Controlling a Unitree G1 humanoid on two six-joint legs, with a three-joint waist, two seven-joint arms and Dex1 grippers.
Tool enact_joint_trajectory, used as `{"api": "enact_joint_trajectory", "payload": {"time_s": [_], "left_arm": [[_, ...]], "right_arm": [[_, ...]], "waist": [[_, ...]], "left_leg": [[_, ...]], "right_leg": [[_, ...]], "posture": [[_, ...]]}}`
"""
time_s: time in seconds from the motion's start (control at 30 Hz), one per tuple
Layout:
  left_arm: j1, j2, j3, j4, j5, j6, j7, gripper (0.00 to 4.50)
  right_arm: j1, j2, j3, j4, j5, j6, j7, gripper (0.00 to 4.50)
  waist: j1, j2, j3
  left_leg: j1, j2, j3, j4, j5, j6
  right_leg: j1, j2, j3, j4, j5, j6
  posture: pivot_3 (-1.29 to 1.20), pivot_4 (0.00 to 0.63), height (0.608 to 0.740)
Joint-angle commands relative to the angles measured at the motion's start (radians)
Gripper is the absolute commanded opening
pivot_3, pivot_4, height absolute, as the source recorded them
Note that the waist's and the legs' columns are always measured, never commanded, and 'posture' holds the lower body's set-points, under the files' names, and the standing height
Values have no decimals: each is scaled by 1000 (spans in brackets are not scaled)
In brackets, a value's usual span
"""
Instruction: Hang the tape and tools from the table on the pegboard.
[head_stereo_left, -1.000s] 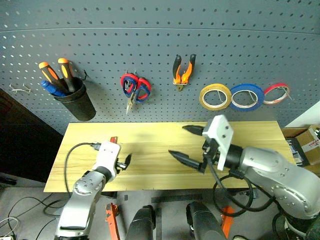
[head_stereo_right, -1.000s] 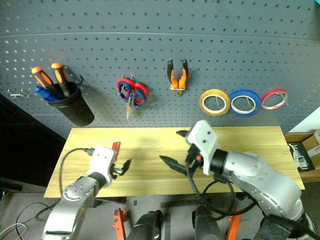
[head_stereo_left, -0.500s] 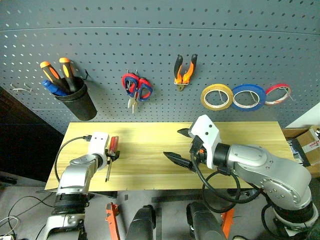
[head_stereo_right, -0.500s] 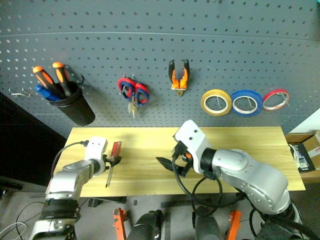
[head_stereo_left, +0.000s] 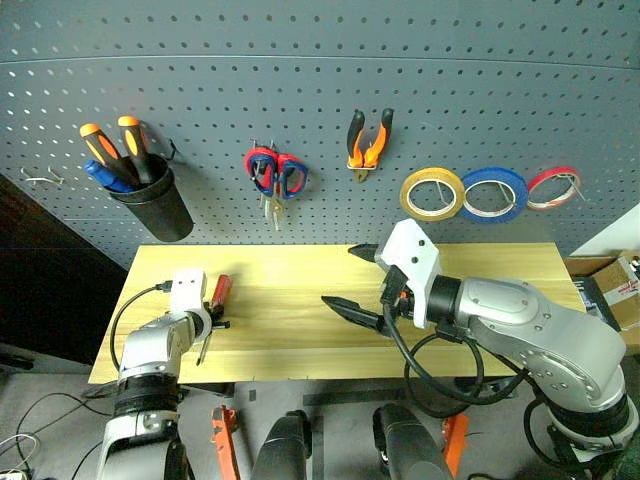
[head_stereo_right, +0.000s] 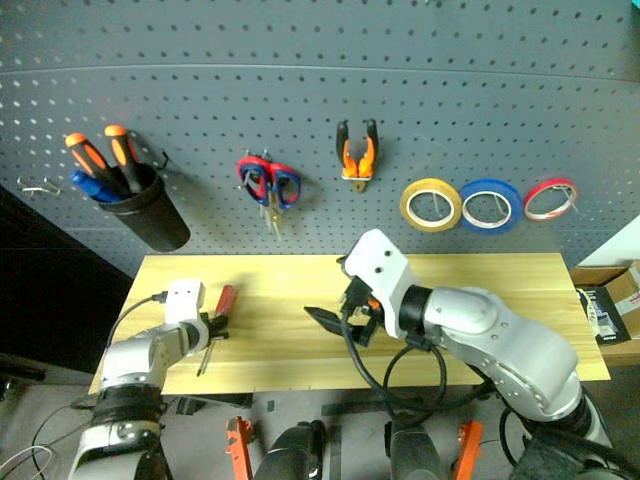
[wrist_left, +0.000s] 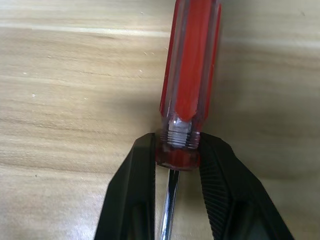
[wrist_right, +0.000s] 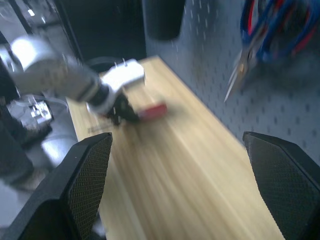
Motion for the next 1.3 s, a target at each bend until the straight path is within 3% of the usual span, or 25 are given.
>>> {"api": "enact_joint_trajectory", "payload": {"time_s": [0.03,0.17,0.27,0.37,0.47,0.73,0.83,1.03,1.3], "left_arm": [[74,31,-18,-191,7,-73,-26,879],[184,38,-18,-400,11,-194,-47,879],[244,2,20,-581,12,-407,-26,879],[222,27,21,-682,40,-564,-33,879],[133,38,26,-722,42,-598,-16,879],[-253,52,143,-619,-15,-487,122,879],[-332,71,196,-545,-37,-462,147,879],[-336,93,220,-431,-38,-532,139,879],[-257,73,233,-422,-32,-555,181,879]], "right_arm": [[-26,1,-56,-23,20,-64,40,4500],[-45,6,-112,-10,68,-80,69,4500],[-77,41,-188,16,148,-91,68,4500],[-94,17,-206,29,166,-103,104,4500],[-102,-15,-207,42,174,-114,135,4500],[-137,-52,-206,103,159,-154,169,4500],[-140,-62,-200,111,154,-166,180,4500],[-153,-68,-196,124,148,-185,185,4500],[-174,-80,-207,129,158,-187,182,4500]], "waist": [[1,0,0],[4,0,0],[6,0,0],[12,0,0],[18,0,0],[16,0,0],[6,-1,0],[7,-1,0],[7,-1,-1]], "left_leg": [[0,1,0,0,0,0],[-1,2,0,-1,0,0],[-1,2,0,-1,0,0],[-2,2,0,-1,0,0],[-2,2,-1,0,0,0],[-2,1,1,1,0,0],[-2,1,2,1,0,0],[-3,1,4,1,0,0],[-3,1,4,1,0,-1]], "right_leg": [[0,0,0,0,0,0],[-1,0,0,-1,0,-1],[0,-1,0,-2,1,-1],[-1,-1,0,-2,1,-2],[0,0,-2,-1,1,-2],[-1,3,-2,0,1,-2],[-1,4,-2,0,1,-2],[-2,4,-1,-1,1,-2],[-3,2,-1,0,1,-2]], "posture": [[-151,251,740],[-140,249,740],[-132,246,740],[-112,236,740],[-101,230,740],[-85,217,740],[-84,213,740],[-90,210,740],[-93,207,740]]}}
